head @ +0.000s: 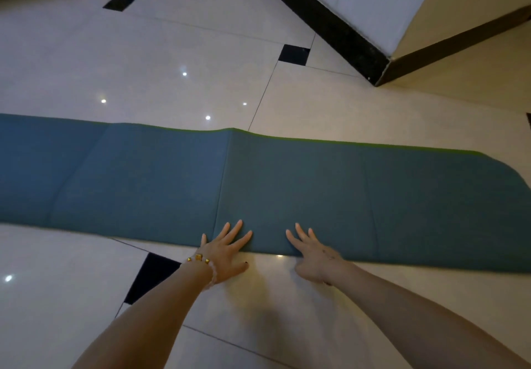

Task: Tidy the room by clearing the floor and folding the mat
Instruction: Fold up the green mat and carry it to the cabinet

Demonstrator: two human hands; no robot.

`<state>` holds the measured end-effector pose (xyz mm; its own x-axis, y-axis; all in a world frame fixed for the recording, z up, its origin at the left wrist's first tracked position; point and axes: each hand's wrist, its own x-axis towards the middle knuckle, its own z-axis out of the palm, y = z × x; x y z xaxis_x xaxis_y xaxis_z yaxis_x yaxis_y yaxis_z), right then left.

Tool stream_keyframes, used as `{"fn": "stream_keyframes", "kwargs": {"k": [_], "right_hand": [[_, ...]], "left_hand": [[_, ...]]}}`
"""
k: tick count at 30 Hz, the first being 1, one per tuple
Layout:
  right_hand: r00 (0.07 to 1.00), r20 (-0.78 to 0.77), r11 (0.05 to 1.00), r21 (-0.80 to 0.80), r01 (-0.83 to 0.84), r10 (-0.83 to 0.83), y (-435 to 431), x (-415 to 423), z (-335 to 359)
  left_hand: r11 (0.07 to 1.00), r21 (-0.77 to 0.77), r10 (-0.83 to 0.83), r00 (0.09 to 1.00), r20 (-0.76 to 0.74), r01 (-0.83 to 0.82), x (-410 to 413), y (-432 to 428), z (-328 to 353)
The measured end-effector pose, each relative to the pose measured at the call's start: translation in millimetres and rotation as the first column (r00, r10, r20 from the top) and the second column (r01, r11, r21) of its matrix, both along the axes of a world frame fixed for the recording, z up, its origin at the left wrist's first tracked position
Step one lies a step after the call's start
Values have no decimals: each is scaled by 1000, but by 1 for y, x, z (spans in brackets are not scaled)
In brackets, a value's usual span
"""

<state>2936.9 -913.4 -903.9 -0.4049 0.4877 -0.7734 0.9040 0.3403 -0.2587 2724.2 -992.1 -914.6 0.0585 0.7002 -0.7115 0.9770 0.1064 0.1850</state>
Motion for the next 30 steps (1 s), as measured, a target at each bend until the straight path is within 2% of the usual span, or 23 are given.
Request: {"fn": "stream_keyframes", "kwargs": {"k": [4, 9, 11, 13, 15, 16, 18, 20, 21, 22, 24, 26, 28, 30], "right_hand": [[1000, -22, 998, 55, 7, -6, -7, 1, -7], [989, -132, 992, 90, 86, -73, -6, 3, -12], [967, -231, 983, 123, 139, -108, -10, 6, -14], [895, -392, 945, 149, 290, -213, -12, 18, -14], [709, -565, 825, 85, 559, -422, -7, 43, -8], [559, -633, 723, -1, 691, -535, -4, 58, -2], [186, -674, 459, -252, 852, -715, 8, 93, 10], [-218, -549, 159, -557, 815, -807, 20, 130, 20], [-385, -459, 27, -670, 742, -801, 24, 150, 23], [-512, -392, -81, -729, 679, -764, 27, 168, 24], [-676, -324, -247, -757, 605, -662, 30, 199, 19], [-768, -280, -353, -762, 543, -577, 29, 219, 7], [-811, -267, -410, -755, 511, -520, 27, 229, 0], [-816, -293, -448, -719, 532, -498, 29, 231, -3]], "left_hand": [[999, -21, -48, 999, 0, 48, -8, 10, 9], [983, 179, 50, 994, -97, -32, -10, 39, 21], [962, 272, 39, 982, -186, 13, 2, 43, 22], [926, 378, 68, 979, -194, 10, 15, 47, 25], [902, 431, 79, 988, -134, -13, 28, 53, 32], [897, 441, 65, 992, -106, -12, 35, 56, 37], [907, 418, 60, 998, -1, -55, 48, 63, 45], [925, 345, 94, 975, 201, -160, 67, 72, 52], [930, 301, 118, 947, 300, -211, 77, 76, 54], [930, 267, 138, 913, 385, -253, 88, 79, 55], [930, 234, 147, 869, 472, -284, 109, 83, 53], [944, 255, 85, 902, 422, -209, 125, 83, 47], [961, 245, 38, 935, 353, -131, 138, 80, 41], [975, 213, -1, 958, 287, -63, 144, 76, 36]]}}
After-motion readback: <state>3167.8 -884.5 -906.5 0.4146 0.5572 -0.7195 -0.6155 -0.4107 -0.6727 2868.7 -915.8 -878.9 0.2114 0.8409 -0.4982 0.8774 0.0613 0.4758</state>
